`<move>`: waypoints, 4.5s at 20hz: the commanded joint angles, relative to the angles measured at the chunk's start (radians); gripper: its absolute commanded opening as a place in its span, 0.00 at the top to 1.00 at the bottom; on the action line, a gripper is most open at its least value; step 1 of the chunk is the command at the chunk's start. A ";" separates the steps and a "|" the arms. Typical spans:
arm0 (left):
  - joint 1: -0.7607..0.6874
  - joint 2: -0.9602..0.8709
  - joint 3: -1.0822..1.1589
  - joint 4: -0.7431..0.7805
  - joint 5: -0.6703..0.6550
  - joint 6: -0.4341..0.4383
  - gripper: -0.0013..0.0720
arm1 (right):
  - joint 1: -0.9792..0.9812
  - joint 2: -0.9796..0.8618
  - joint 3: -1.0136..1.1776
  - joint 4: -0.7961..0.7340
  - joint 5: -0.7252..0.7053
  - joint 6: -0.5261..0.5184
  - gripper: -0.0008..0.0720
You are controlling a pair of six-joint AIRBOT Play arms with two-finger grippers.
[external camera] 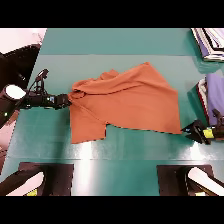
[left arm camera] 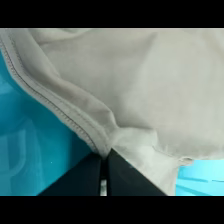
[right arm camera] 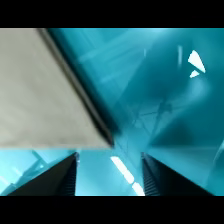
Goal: Fold the shirts.
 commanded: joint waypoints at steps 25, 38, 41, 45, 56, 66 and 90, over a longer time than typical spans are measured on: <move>0.001 0.344 1.268 0.186 -0.068 -0.161 0.95 | 0.334 0.373 1.333 -0.160 -0.095 0.039 0.97; -0.002 -0.028 0.913 0.196 -0.385 -0.175 0.95 | 0.400 -0.079 1.197 -0.197 0.193 0.088 0.97; -0.002 -0.216 0.805 0.196 -0.368 -0.157 0.95 | 0.480 -0.275 1.083 -0.288 0.189 0.089 0.97; -0.002 -0.463 0.787 0.197 -0.213 -0.148 0.95 | 0.520 -0.555 1.150 -0.283 0.177 0.089 0.97; -0.002 -0.518 0.866 0.254 -0.272 -0.127 0.95 | 0.528 -0.615 1.324 -0.270 0.111 0.088 0.97; -0.002 -0.518 0.528 0.308 -0.320 -0.129 0.54 | 0.575 -0.412 0.779 -0.267 -0.056 0.089 0.93; -0.002 0.244 -0.475 0.048 -0.183 -0.198 0.34 | 0.525 -0.092 0.776 -0.197 0.055 0.089 0.42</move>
